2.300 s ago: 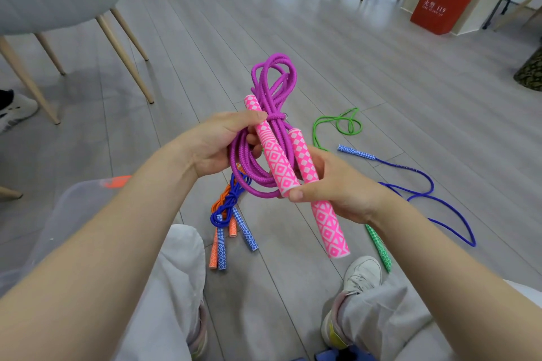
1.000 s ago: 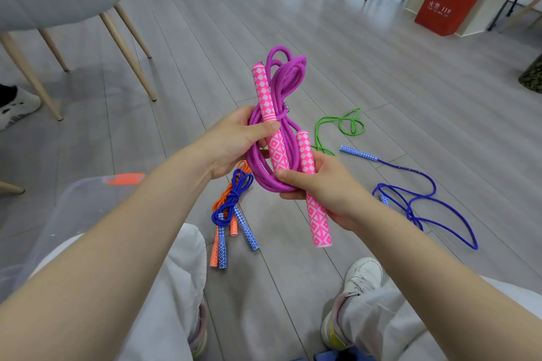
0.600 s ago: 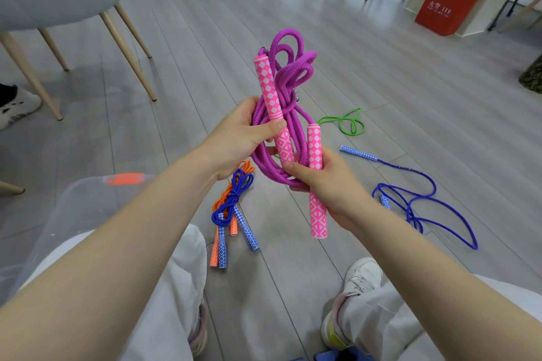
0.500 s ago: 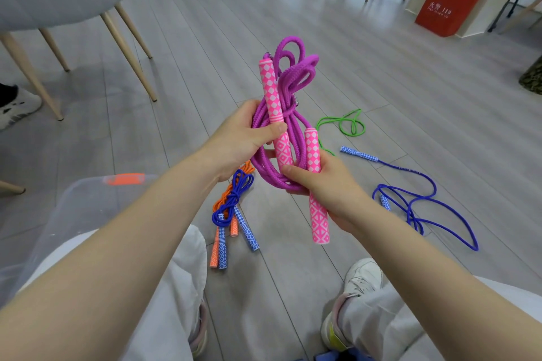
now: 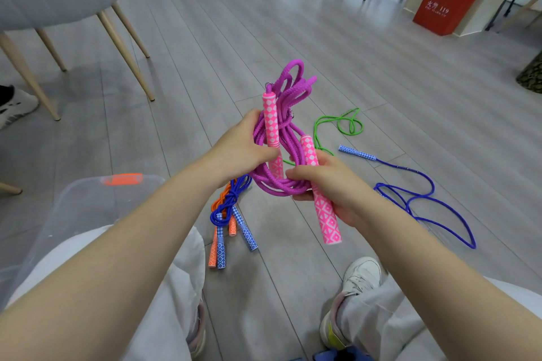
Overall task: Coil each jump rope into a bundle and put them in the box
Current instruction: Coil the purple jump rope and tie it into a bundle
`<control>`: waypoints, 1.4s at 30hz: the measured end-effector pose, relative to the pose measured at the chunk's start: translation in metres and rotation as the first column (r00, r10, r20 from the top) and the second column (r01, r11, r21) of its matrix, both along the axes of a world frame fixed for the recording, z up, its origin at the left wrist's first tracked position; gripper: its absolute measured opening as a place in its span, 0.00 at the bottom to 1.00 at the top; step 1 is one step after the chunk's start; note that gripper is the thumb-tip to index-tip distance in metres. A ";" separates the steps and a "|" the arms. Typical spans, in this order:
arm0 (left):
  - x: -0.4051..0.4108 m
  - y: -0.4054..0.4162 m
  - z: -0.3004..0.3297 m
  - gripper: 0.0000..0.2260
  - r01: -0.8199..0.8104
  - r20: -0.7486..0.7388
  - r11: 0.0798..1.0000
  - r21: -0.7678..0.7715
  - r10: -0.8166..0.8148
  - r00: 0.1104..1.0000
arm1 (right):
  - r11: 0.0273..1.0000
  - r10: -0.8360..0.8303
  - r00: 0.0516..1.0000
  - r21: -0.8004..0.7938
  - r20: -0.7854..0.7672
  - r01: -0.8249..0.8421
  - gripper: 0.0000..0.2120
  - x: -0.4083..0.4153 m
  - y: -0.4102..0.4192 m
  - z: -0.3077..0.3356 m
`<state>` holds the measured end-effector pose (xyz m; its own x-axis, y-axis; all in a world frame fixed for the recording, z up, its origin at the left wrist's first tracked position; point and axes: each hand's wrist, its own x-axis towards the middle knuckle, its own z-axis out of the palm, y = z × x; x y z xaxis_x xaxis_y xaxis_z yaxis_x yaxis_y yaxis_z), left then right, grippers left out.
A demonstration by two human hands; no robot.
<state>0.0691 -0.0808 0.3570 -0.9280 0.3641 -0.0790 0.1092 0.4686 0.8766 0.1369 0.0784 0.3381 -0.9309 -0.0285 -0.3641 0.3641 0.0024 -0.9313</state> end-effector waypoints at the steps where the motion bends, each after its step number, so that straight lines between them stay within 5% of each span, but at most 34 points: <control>1: 0.000 -0.001 -0.001 0.22 0.005 -0.015 0.999 -0.033 -0.006 1.000 | 1.000 0.030 1.000 -0.008 0.007 -0.030 0.14 -0.001 0.001 0.000; 5: 0.000 -0.002 -0.001 0.18 0.049 -0.060 0.984 -0.173 -0.060 0.996 | 0.993 0.071 0.997 -0.095 0.028 -0.068 0.13 -0.001 0.001 0.005; 10: 0.005 0.002 0.001 0.18 0.156 -0.089 0.925 -0.348 -0.198 0.976 | 0.999 0.044 0.999 -0.010 0.013 -0.044 0.38 -0.004 -0.005 0.001; 13: 0.008 0.003 0.000 0.17 0.222 -0.069 0.910 -0.351 -0.262 0.963 | 0.999 0.034 0.999 -0.036 -0.023 -0.035 0.32 -0.006 -0.006 0.001; 19: 0.011 0.007 -0.003 0.14 0.324 -0.108 0.874 -0.362 -0.385 0.917 | 0.918 -0.213 0.977 -0.339 0.018 0.207 0.24 -0.015 0.005 0.002; 31: 0.016 0.013 -0.005 0.17 0.338 -0.052 0.915 -0.222 -0.357 0.933 | 0.629 -0.521 0.835 -0.584 0.174 0.514 0.04 -0.033 0.032 0.009; 35: 0.017 0.011 -0.005 0.20 0.318 -0.116 0.915 -0.249 -0.354 0.928 | 0.557 -0.603 0.777 -0.601 0.183 0.574 0.08 -0.038 0.050 0.012; 39: 0.015 0.006 -0.013 0.14 0.216 -0.348 0.875 -0.432 -0.383 0.856 | 0.402 -0.675 0.703 -0.687 0.224 0.605 0.10 -0.040 0.066 0.019; 42: 0.011 0.000 -0.020 0.18 0.168 -0.406 0.820 -0.547 -0.435 0.804 | 0.386 -0.720 0.662 -0.671 0.210 0.633 0.15 -0.041 0.082 0.028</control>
<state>0.0800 -0.0805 0.3365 -0.7302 0.6727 0.1198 0.6665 0.6626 0.3416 0.0962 0.1603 0.3657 -0.7803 0.4491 -0.4353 -0.1319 -0.7985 -0.5874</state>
